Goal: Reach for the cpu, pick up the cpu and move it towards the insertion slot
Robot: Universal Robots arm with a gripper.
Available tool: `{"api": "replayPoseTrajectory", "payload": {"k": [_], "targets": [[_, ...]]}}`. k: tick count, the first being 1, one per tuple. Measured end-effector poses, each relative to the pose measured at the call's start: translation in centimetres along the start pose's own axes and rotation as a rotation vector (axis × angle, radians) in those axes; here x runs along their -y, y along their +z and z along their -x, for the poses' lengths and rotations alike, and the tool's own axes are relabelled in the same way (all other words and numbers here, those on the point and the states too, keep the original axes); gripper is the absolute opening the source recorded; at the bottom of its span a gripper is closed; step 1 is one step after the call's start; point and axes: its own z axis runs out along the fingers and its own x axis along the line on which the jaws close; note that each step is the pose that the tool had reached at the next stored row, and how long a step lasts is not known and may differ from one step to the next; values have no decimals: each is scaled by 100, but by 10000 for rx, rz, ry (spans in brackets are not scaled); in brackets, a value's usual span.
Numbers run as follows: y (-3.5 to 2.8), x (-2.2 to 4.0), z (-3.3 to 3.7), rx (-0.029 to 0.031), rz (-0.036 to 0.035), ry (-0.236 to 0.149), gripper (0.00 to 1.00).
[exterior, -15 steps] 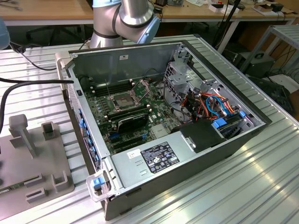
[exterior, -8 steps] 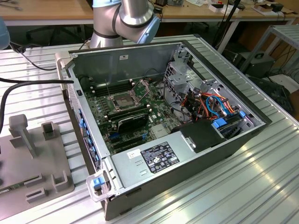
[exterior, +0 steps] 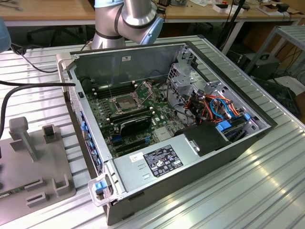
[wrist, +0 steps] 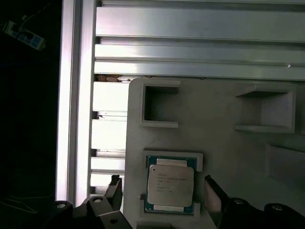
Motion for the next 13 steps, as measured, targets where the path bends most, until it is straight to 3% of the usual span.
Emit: {"api": "replayPoseTrajectory", "payload": {"k": [10,13], "targets": [[208,13,45,2,2,109,78],[241,17,49,4,3,204,78]]}}
